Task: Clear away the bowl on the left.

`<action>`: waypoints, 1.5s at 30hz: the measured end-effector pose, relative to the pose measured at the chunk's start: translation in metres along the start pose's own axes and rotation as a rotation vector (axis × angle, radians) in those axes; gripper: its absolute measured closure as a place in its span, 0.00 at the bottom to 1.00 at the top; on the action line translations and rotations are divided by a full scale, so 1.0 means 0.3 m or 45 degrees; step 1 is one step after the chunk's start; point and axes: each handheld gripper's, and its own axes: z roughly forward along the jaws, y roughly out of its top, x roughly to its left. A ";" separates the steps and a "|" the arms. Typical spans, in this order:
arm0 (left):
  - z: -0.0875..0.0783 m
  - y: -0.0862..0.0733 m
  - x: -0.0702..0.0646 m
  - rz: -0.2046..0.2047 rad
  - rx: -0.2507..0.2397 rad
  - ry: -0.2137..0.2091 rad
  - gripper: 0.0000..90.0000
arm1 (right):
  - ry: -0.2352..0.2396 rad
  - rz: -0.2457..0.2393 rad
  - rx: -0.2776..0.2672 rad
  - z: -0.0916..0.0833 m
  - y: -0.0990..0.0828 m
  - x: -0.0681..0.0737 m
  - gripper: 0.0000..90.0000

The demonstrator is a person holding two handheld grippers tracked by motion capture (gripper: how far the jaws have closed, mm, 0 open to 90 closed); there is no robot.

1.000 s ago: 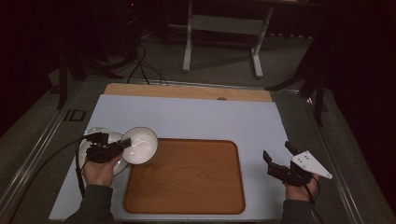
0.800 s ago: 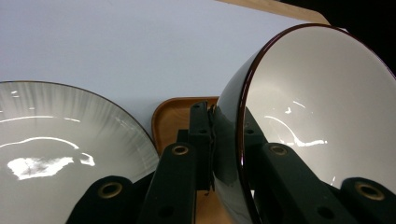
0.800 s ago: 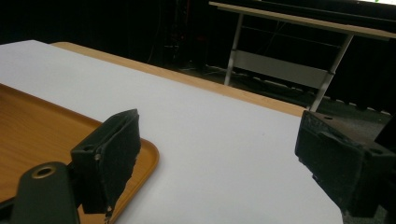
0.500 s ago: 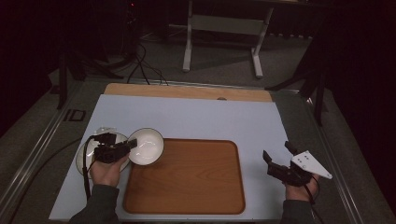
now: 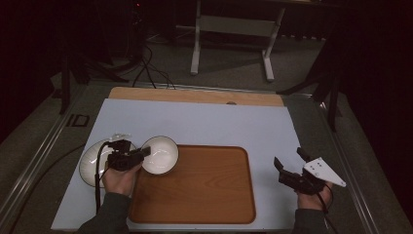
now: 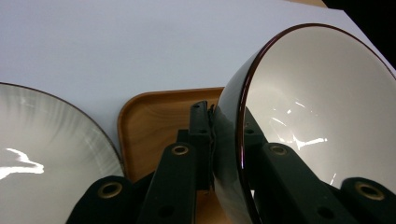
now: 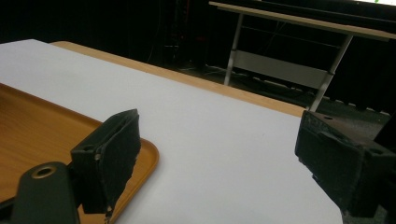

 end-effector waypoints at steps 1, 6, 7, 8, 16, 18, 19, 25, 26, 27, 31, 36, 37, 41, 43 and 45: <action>0.002 0.000 -0.003 0.005 0.001 0.003 0.92 | 0.000 0.000 0.000 0.000 0.000 0.000 0.15; 0.014 -0.003 -0.013 0.011 0.006 -0.001 0.92 | -0.002 0.001 0.001 0.000 0.000 -0.001 0.15; 0.017 -0.003 -0.015 0.014 0.008 -0.004 0.92 | -0.003 0.001 0.001 -0.001 0.000 0.000 0.15; 0.019 -0.004 -0.017 0.015 0.011 -0.005 0.92 | -0.003 0.001 -0.001 -0.001 0.000 -0.001 0.15; 0.045 -0.009 -0.044 0.033 0.031 -0.019 0.92 | -0.002 0.000 0.000 0.000 0.000 0.000 0.15; 0.051 -0.011 -0.052 0.038 0.035 -0.020 0.92 | -0.002 0.001 0.000 -0.001 0.000 0.000 0.15; 0.054 -0.012 -0.057 0.040 0.038 -0.022 0.92 | -0.002 0.001 0.000 0.000 0.000 0.000 0.15; 0.077 -0.020 -0.083 0.063 0.059 -0.027 0.92 | -0.003 0.002 -0.001 0.000 0.000 0.000 0.15; 0.077 -0.020 -0.083 0.063 0.059 -0.027 0.92 | -0.002 0.002 -0.001 -0.001 0.000 0.000 0.15; 0.086 -0.024 -0.094 0.070 0.070 -0.033 0.92 | -0.003 0.001 -0.002 -0.001 0.000 0.000 0.15; 0.103 -0.031 -0.113 0.094 0.091 -0.035 0.92 | -0.003 0.001 -0.002 -0.001 0.000 -0.001 0.15; 0.122 -0.041 -0.135 0.113 0.108 -0.040 0.92 | -0.003 0.002 -0.002 -0.001 0.000 -0.001 0.15; 0.126 -0.043 -0.140 0.119 0.114 -0.039 0.92 | -0.003 0.001 -0.002 -0.001 0.000 -0.001 0.15; 0.144 -0.053 -0.161 0.134 0.128 -0.040 0.92 | -0.003 0.003 -0.002 -0.001 0.000 -0.001 0.15; 0.152 -0.057 -0.169 0.144 0.136 -0.040 0.92 | -0.003 0.002 -0.002 -0.001 0.000 -0.001 0.15; 0.160 -0.063 -0.177 0.143 0.144 -0.045 0.92 | -0.003 0.001 -0.002 -0.001 0.000 -0.001 0.15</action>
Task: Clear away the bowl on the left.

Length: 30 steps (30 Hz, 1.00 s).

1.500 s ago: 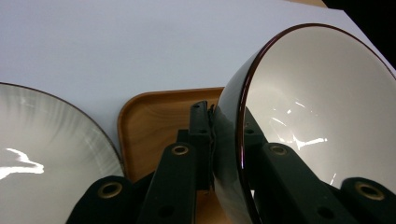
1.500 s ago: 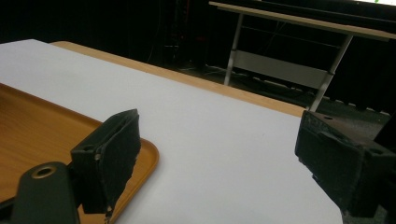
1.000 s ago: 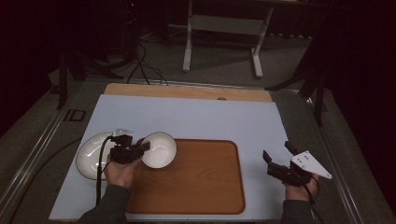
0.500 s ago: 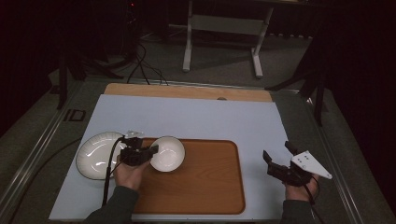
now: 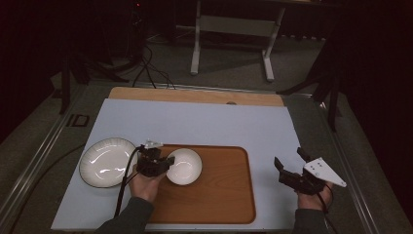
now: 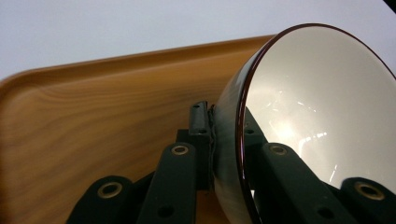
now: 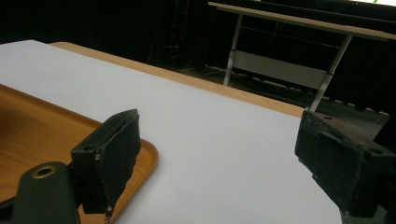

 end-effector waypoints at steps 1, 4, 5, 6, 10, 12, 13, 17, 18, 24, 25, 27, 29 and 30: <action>0.006 -0.003 -0.006 0.005 0.006 0.002 0.92 | 0.000 0.000 0.001 0.000 0.000 0.000 0.15; 0.018 -0.007 -0.017 0.012 0.017 0.001 0.92 | 0.000 0.000 0.001 0.000 0.000 0.000 0.15; 0.020 -0.008 -0.020 0.014 0.019 0.000 0.92 | 0.000 -0.001 0.000 -0.001 0.000 0.000 0.15; 0.023 -0.009 -0.023 0.015 0.021 0.000 0.92 | 0.001 0.000 -0.001 0.000 0.000 0.000 0.15; 0.033 -0.013 -0.035 0.024 0.026 0.001 0.92 | 0.000 -0.001 0.000 0.000 0.000 0.000 0.15; 0.035 -0.014 -0.038 0.027 0.030 0.003 0.92 | 0.001 -0.001 -0.003 0.001 0.001 0.000 0.15; 0.036 -0.014 -0.039 0.030 0.029 0.004 0.92 | 0.001 -0.002 -0.001 0.001 0.001 0.000 0.15; 0.039 -0.015 -0.042 0.028 0.030 0.003 0.92 | 0.002 -0.005 -0.001 0.000 0.001 0.001 0.15; 0.039 -0.015 -0.042 0.025 0.033 -0.001 0.92 | 0.002 -0.004 -0.001 0.000 0.001 0.001 0.15; 0.042 -0.015 -0.044 0.026 0.033 -0.002 0.92 | 0.003 -0.003 -0.002 0.002 0.001 0.000 0.15; 0.043 -0.015 -0.045 0.024 0.034 -0.004 0.92 | 0.004 -0.004 -0.002 0.003 0.000 0.000 0.15; 0.044 -0.016 -0.047 0.032 0.040 -0.007 0.92 | 0.003 -0.002 -0.002 0.002 0.000 0.000 0.15; 0.047 -0.018 -0.048 0.037 0.043 -0.001 0.92 | 0.002 0.001 -0.004 0.001 0.001 -0.001 0.15; 0.048 -0.019 -0.050 0.037 0.044 -0.002 0.92 | 0.002 0.000 -0.004 0.001 0.001 -0.001 0.15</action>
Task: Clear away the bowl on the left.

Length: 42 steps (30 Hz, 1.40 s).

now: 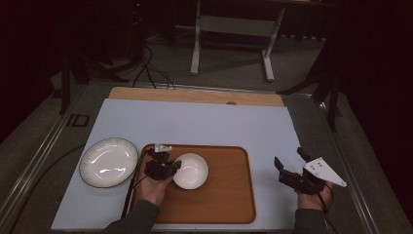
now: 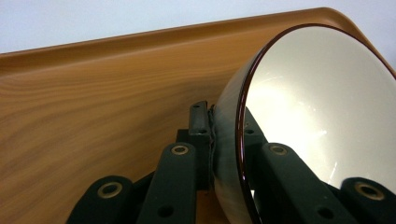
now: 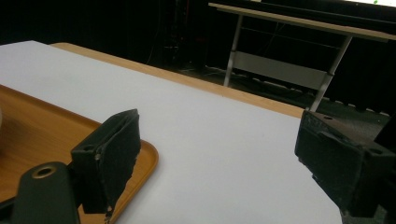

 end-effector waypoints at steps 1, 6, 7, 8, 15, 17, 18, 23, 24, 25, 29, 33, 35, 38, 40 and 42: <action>0.001 -0.001 -0.002 -0.001 0.001 -0.004 0.92 | 0.000 0.000 0.000 0.000 0.000 0.000 0.15; 0.008 -0.003 -0.013 -0.003 0.002 -0.019 0.92 | 0.002 -0.005 0.002 0.001 0.000 0.002 0.15; 0.009 -0.003 -0.014 0.001 0.004 -0.019 0.92 | 0.001 -0.003 0.001 0.001 0.000 0.002 0.15; 0.011 -0.004 -0.014 0.002 0.008 -0.022 0.92 | 0.000 -0.003 0.001 0.001 0.000 0.001 0.15; 0.018 -0.007 -0.015 -0.023 0.014 -0.043 0.91 | -0.001 -0.002 0.001 0.001 0.000 0.001 0.15; 0.019 -0.007 -0.016 -0.026 0.019 -0.048 0.91 | -0.002 0.000 0.000 -0.001 0.000 0.001 0.15; 0.020 -0.007 -0.015 -0.027 0.025 -0.051 0.91 | -0.003 0.000 -0.001 -0.001 0.000 0.000 0.15; 0.021 -0.006 -0.021 -0.008 0.028 -0.049 0.91 | 0.000 0.000 0.002 0.000 0.000 0.001 0.15; 0.021 -0.006 -0.022 -0.005 0.033 -0.048 0.91 | 0.000 -0.001 0.002 0.000 0.000 0.001 0.15; 0.022 -0.006 -0.024 -0.006 0.038 -0.055 0.91 | 0.000 -0.001 0.002 0.000 0.000 0.001 0.15; 0.025 -0.007 -0.029 -0.004 0.047 -0.062 0.91 | 0.000 0.001 0.002 0.000 0.000 0.001 0.15; 0.033 -0.009 -0.031 0.006 0.063 -0.048 0.90 | 0.001 -0.001 0.003 0.001 0.000 0.002 0.15; 0.036 -0.011 -0.031 0.005 0.067 -0.041 0.89 | 0.001 -0.001 0.003 0.001 0.000 0.002 0.15; 0.034 -0.011 -0.028 0.001 0.061 -0.050 0.87 | 0.000 -0.001 0.002 0.000 0.000 0.001 0.15; 0.029 -0.009 -0.030 -0.002 0.044 -0.053 0.84 | 0.000 0.000 0.003 0.000 0.000 0.001 0.15; 0.022 -0.005 -0.029 0.012 0.032 -0.049 0.81 | 0.000 0.000 0.002 0.000 0.000 0.001 0.15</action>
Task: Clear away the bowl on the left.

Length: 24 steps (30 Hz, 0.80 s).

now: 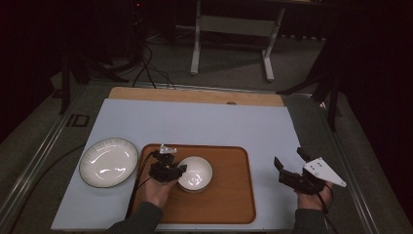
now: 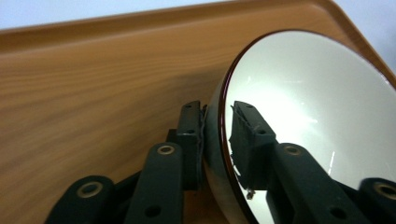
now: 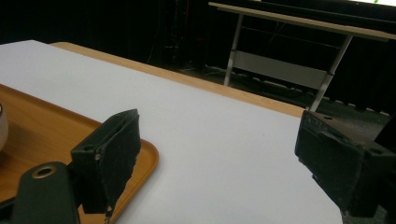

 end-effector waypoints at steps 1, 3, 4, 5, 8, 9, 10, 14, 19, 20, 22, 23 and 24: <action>-0.005 0.002 -0.002 0.019 -0.013 0.003 0.79 | 0.000 -0.001 0.000 0.000 0.000 0.000 0.15; -0.017 0.006 -0.005 0.043 -0.041 0.027 0.75 | -0.002 0.000 0.000 -0.001 0.000 0.000 0.15; -0.024 0.009 -0.006 0.046 -0.052 0.029 0.74 | -0.003 0.001 -0.002 -0.001 0.000 -0.001 0.15; -0.032 0.012 -0.008 0.058 -0.071 0.035 0.72 | -0.002 0.002 0.000 -0.001 0.000 -0.001 0.15; -0.049 0.017 -0.011 0.090 -0.106 0.055 0.68 | -0.003 0.002 -0.002 -0.002 0.000 -0.001 0.15; -0.055 0.018 -0.013 0.101 -0.119 0.065 0.67 | -0.003 0.001 -0.002 -0.002 0.000 -0.001 0.15; -0.061 0.020 -0.015 0.115 -0.133 0.077 0.65 | -0.003 0.001 -0.001 -0.002 0.000 -0.001 0.15; -0.086 0.027 -0.024 0.188 -0.191 0.092 0.58 | -0.002 0.000 -0.002 -0.002 0.000 -0.001 0.15; -0.126 0.037 -0.022 0.248 -0.257 0.106 0.52 | -0.002 0.000 -0.003 -0.002 0.000 -0.001 0.15; -0.135 0.040 -0.020 0.259 -0.268 0.114 0.49 | -0.002 0.000 -0.003 -0.002 0.000 -0.001 0.15; -0.155 0.042 -0.015 0.279 -0.301 0.133 0.46 | -0.001 0.000 -0.003 -0.002 0.000 -0.001 0.15; -0.165 0.043 -0.011 0.283 -0.316 0.143 0.45 | -0.002 -0.001 -0.003 -0.002 0.001 0.000 0.15; -0.174 0.044 -0.005 0.276 -0.324 0.148 0.44 | -0.002 -0.002 -0.003 -0.002 0.001 0.000 0.15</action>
